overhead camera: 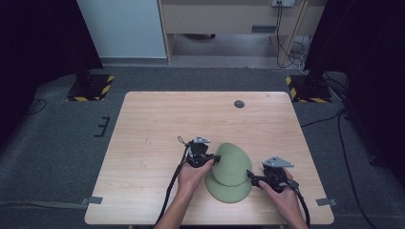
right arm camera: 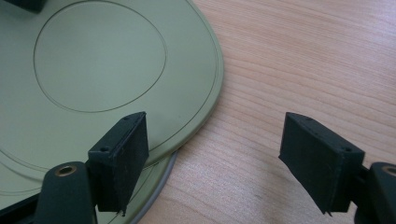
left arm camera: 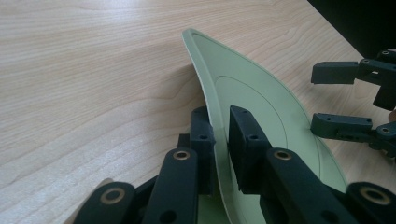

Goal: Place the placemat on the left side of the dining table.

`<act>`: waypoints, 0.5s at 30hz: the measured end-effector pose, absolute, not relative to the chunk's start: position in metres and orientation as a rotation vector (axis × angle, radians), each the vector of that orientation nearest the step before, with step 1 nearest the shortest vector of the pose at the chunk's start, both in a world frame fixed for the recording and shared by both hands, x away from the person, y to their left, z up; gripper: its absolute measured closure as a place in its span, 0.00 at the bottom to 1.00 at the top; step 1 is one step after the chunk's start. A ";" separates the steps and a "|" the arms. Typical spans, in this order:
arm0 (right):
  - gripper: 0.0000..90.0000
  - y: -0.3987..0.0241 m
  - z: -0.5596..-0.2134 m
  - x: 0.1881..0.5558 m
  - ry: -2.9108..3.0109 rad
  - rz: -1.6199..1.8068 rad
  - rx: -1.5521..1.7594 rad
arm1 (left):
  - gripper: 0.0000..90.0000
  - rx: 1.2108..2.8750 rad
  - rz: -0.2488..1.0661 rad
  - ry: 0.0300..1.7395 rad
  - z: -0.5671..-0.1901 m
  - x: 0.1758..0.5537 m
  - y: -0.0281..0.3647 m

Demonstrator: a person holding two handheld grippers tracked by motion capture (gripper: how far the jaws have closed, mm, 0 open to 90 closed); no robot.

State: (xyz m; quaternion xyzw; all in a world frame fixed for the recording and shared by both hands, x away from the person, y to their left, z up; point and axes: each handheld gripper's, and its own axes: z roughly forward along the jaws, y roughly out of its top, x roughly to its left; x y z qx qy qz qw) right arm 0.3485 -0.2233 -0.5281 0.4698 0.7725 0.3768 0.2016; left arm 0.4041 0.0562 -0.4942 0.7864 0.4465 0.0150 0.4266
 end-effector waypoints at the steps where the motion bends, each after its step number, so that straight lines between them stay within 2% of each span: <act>1: 0.26 -0.223 -0.528 0.349 2.158 1.052 1.312 | 0.90 1.965 0.037 1.116 -0.494 0.404 0.056; 7: 0.24 -0.224 -0.528 0.349 2.152 1.048 1.319 | 0.94 1.943 0.039 1.110 -0.490 0.402 0.054; 10: 0.16 -0.226 -0.527 0.350 2.152 1.038 1.332 | 0.94 1.943 0.042 1.099 -0.485 0.400 0.053; 15: 0.13 -0.231 -0.524 0.350 2.122 1.051 1.366 | 0.95 1.927 0.024 1.082 -0.476 0.398 0.052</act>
